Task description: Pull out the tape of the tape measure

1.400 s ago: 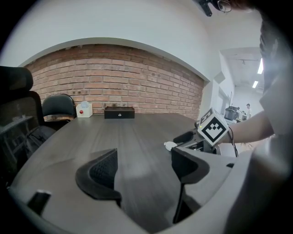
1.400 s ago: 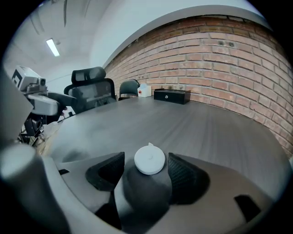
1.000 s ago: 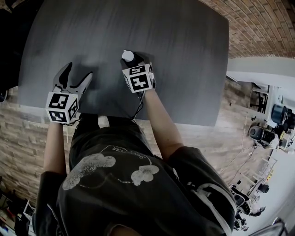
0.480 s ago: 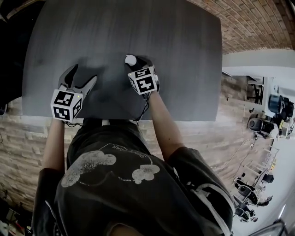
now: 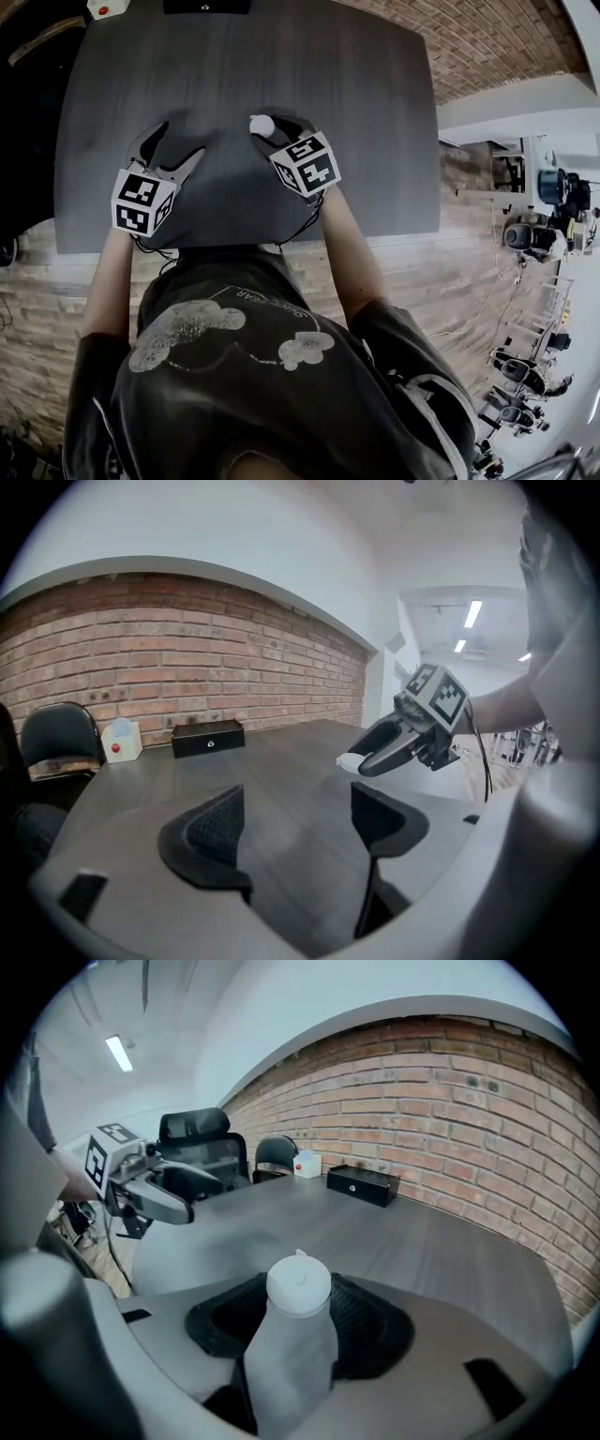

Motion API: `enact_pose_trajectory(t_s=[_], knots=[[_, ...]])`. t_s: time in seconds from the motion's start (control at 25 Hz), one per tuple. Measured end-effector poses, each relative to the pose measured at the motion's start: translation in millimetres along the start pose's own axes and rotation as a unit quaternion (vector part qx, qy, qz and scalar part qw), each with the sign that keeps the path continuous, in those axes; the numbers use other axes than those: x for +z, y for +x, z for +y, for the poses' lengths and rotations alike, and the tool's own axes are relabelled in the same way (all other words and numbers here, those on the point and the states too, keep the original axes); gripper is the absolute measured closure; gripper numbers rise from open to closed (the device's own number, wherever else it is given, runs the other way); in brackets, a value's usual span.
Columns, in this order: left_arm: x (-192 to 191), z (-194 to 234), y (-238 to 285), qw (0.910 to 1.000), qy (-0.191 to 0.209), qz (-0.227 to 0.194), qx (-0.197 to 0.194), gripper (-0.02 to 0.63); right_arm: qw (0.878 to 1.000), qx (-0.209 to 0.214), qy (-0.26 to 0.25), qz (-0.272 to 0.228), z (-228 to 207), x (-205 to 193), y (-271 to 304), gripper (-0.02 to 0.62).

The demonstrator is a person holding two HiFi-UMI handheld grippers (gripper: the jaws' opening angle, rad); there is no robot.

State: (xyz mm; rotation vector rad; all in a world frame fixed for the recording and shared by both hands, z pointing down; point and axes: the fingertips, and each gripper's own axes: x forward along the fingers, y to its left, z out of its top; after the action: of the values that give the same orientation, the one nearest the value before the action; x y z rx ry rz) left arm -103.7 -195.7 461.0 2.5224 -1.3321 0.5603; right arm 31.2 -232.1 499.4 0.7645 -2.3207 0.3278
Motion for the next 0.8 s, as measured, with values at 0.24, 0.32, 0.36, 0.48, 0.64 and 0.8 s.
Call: enact_pose_trajectory(t_s=[0.24, 0.32, 0.36, 0.48, 0.64, 0.8], knots=[[25, -7, 3, 0.9979, 0.046, -0.034, -0.032, 0.244, 0.998, 0.035, -0.043, -0.022, 32, 35, -29, 0.365], [36, -12, 4, 0.9962, 0.056, -0.048, -0.047, 0.244, 0.997, 0.040, -0.057, -0.028, 39, 43, -39, 0.365], [41, -15, 4, 0.9952, 0.062, -0.053, -0.054, 0.245, 0.997, 0.043, -0.064, -0.031, 43, 47, -44, 0.365], [50, -23, 2, 0.9921, 0.083, -0.060, -0.073, 0.245, 0.995, 0.047, -0.082, -0.039, 57, 57, -55, 0.365], [56, -35, -2, 0.9872, 0.102, -0.072, -0.100, 0.245, 0.993, 0.051, -0.100, -0.045, 73, 63, -63, 0.365], [64, -40, -6, 0.9833, 0.115, -0.086, -0.112, 0.247, 0.990, 0.059, -0.118, -0.044, 86, 66, -66, 0.365]])
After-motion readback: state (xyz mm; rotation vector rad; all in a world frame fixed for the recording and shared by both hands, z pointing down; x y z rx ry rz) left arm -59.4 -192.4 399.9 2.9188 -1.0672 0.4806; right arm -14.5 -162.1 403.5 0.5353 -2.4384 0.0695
